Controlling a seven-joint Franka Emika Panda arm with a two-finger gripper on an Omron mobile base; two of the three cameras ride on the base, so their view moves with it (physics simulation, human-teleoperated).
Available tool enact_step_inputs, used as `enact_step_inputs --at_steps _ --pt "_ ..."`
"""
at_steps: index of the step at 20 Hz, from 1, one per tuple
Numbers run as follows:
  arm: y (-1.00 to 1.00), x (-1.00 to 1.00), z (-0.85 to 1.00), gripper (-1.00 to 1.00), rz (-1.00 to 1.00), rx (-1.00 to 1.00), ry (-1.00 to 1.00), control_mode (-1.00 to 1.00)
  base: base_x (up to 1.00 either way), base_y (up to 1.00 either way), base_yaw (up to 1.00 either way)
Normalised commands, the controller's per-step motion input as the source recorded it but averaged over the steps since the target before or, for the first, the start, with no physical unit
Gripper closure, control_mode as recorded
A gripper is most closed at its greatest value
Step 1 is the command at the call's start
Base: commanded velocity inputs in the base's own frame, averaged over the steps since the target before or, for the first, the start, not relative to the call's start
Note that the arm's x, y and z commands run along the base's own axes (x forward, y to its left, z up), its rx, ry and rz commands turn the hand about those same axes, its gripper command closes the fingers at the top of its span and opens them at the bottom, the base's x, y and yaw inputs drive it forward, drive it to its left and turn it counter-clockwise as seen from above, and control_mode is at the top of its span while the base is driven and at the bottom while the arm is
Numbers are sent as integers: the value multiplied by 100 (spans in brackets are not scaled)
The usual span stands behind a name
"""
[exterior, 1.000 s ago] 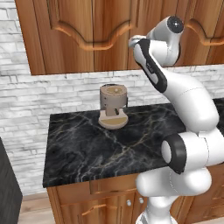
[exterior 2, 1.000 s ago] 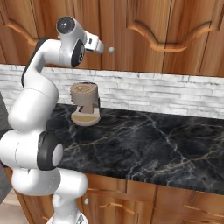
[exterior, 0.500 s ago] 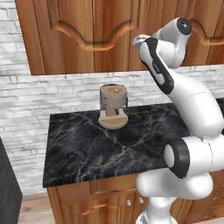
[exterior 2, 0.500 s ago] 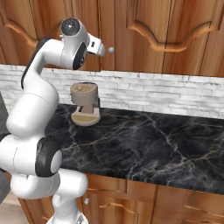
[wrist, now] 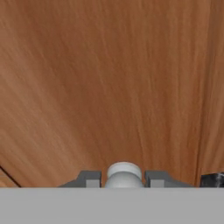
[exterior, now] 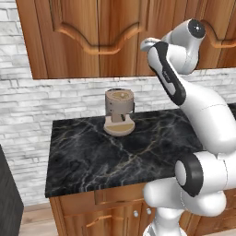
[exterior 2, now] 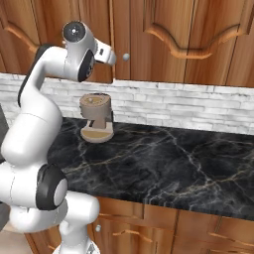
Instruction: Open the cabinet, pick the kettle from the cabinet, and place it in the sink.
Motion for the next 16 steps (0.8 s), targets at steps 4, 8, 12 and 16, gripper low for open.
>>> enact_step_inputs --at_steps 4,8,12,16 --pt "29 -35 -5 100 0 0 -2 -100 0 0 0" --pt "30 -37 -4 100 0 -1 -7 -100 0 0 0" --pt "32 -38 -4 100 0 -4 -11 -100 0 0 0" --pt "34 -36 -1 100 0 -5 -7 -100 0 0 0"
